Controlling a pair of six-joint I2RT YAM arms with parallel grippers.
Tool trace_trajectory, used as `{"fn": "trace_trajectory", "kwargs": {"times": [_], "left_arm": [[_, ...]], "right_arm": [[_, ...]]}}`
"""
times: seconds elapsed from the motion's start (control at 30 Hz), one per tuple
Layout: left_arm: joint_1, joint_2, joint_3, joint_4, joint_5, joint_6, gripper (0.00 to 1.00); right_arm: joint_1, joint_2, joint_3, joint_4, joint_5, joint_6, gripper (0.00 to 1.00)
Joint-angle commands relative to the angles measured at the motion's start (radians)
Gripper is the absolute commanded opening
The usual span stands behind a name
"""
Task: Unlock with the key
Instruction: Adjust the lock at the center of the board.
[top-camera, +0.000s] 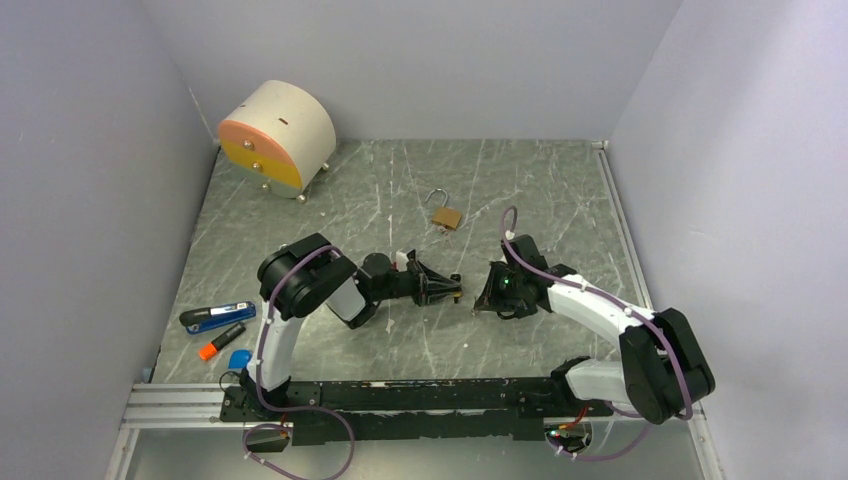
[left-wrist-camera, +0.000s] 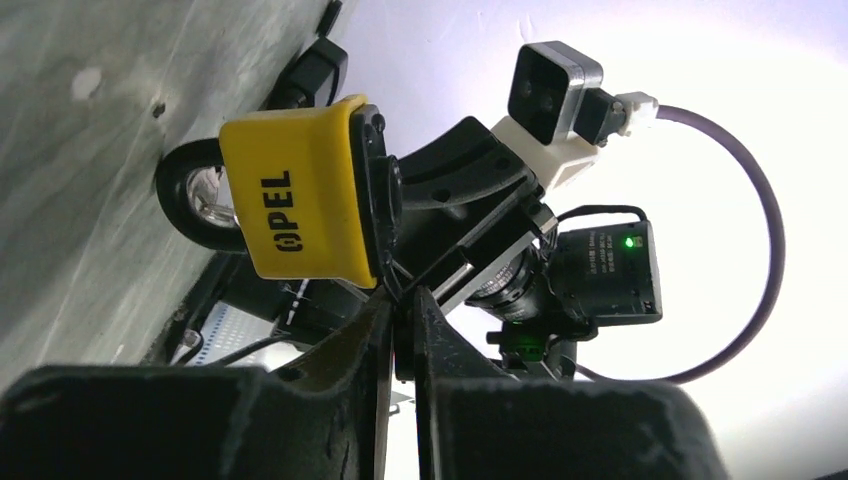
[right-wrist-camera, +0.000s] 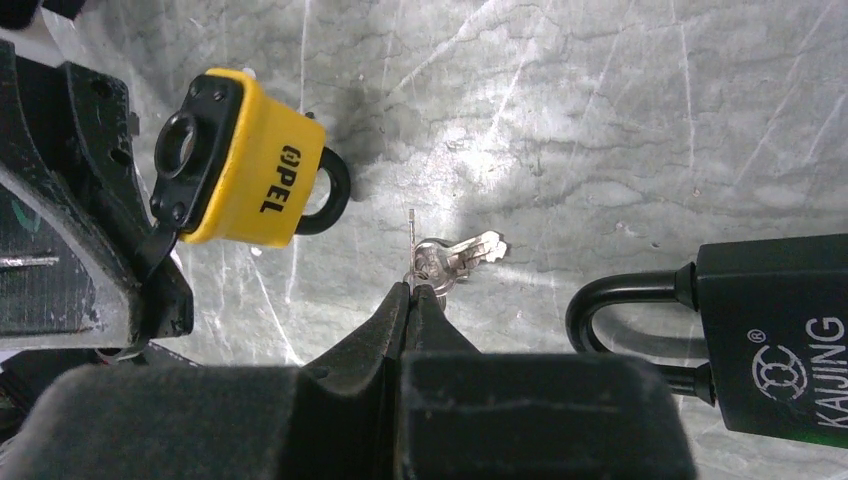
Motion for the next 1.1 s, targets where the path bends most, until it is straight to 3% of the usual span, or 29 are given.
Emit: {"fn": "trace_trajectory", "kwargs": {"times": [0.0, 0.13, 0.33, 0.53, 0.67, 0.8, 0.97, 1.07], "left_arm": [[0.002, -0.001, -0.054, 0.13, -0.034, -0.056, 0.19], [0.012, -0.024, -0.128, 0.122, -0.075, -0.059, 0.32], [0.035, -0.039, -0.202, 0.141, -0.093, -0.055, 0.42], [0.035, -0.15, -0.257, -0.027, -0.105, 0.005, 0.51], [0.028, -0.313, -0.214, -0.374, -0.075, 0.158, 0.56], [0.018, -0.494, -0.085, -0.891, -0.09, 0.38, 0.59], [0.013, -0.653, 0.11, -1.434, -0.245, 0.643, 0.69], [0.004, -0.732, 0.206, -1.636, -0.356, 0.769, 0.71]], "right_arm": [[0.005, 0.016, 0.053, 0.019, 0.027, 0.021, 0.0], [0.015, 0.029, 0.065, 0.016, 0.034, 0.031, 0.0], [0.033, 0.036, 0.063, 0.041, 0.03, 0.052, 0.0], [0.045, 0.032, 0.066, 0.026, 0.045, 0.06, 0.0], [0.046, 0.021, 0.062, 0.02, 0.052, 0.061, 0.0], [0.046, 0.014, 0.066, 0.01, 0.058, 0.054, 0.0], [0.046, -0.009, 0.052, 0.008, 0.06, 0.052, 0.0], [0.046, -0.032, 0.035, 0.009, 0.063, 0.052, 0.0]]}}
